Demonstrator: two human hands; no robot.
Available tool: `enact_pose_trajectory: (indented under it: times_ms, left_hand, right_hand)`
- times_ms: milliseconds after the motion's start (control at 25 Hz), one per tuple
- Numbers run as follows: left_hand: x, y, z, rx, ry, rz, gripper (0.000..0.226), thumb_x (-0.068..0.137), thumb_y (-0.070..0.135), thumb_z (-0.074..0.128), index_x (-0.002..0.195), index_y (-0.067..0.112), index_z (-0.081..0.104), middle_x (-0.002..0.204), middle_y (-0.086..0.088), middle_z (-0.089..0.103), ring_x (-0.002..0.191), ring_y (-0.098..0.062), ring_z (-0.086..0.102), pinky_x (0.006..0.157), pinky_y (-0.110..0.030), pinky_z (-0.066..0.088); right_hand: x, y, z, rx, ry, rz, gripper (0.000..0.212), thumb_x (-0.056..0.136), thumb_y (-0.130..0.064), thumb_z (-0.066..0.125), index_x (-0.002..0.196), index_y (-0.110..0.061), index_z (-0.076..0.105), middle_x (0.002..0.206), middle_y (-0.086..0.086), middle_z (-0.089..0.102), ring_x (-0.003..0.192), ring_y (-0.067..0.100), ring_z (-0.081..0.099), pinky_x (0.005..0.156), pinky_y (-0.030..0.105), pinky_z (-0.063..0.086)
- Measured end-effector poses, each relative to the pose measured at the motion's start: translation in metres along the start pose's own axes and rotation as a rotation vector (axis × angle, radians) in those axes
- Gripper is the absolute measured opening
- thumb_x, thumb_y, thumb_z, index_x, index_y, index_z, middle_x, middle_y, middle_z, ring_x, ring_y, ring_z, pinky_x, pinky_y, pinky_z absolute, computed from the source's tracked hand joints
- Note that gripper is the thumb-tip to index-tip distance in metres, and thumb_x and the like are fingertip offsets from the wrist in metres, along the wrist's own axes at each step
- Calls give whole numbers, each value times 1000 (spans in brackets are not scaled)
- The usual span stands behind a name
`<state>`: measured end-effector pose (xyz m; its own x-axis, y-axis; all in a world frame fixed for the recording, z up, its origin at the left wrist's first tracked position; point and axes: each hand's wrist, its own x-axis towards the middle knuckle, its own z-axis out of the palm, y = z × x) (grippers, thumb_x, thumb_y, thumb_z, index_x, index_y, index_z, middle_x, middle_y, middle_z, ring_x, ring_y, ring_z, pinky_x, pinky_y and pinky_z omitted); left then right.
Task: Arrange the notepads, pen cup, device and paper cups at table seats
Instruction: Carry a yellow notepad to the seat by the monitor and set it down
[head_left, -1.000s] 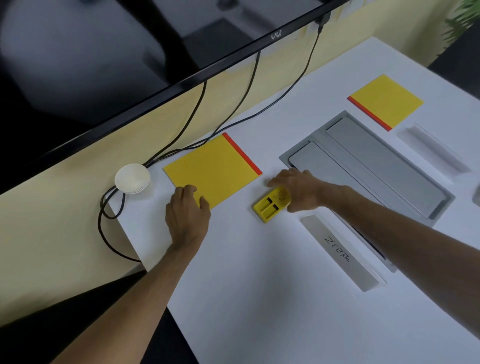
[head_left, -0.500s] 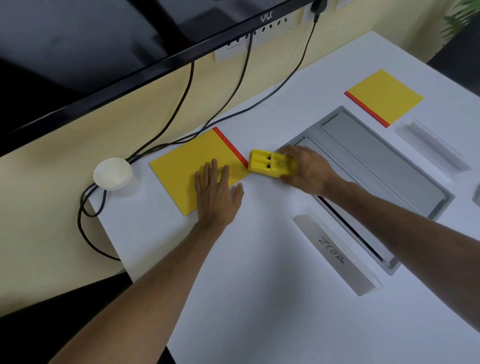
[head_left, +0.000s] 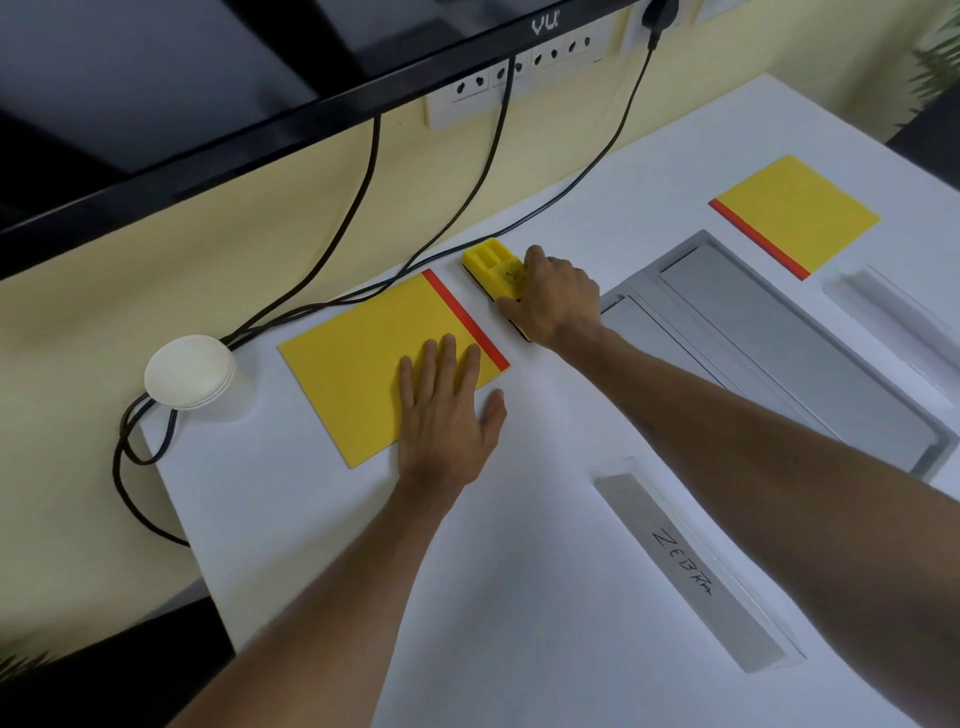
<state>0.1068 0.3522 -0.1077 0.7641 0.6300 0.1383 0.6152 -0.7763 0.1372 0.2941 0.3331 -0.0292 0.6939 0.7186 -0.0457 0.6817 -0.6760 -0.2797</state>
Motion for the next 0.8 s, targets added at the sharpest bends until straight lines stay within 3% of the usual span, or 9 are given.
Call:
enact_pose_trajectory:
  times_ms: [240,480,680,800]
  left_hand:
    - [0,1,1,0,19,-6,68,99,59,23,152,19,35,160,-12,30,150,-29,21,120,-52,15]
    - [1,2,2,7,24,-14,67,99,59,25,152,19,36,160,-12,30,150,-29,21,119,-52,16]
    - [1,1,1,13,18,-15,68,99,60,23,151,19,36,160,-11,30,150,-29,21,119,-52,16]
    - [1,1,-2,5,-6,-7,67,98,59,25,151,19,37,159,-12,32,150,-30,22,120,-52,16]
  right_hand:
    - [15,-3,14,-32,66,-8,55,89,-47,62,126,-10,47,107,10,64,82,22,47,67,35,36]
    - [20,1,17,-100,81,-63,58,90,-50,61,129,-10,45,109,11,64,94,28,59,69,35,38]
    - [13,4,11,-116,26,-26,84,82,-72,58,138,-13,37,105,9,63,86,25,57,68,36,38]
    - [-14,12,-7,-119,71,-27,81,84,-73,52,136,-12,37,104,10,63,89,29,60,66,37,40]
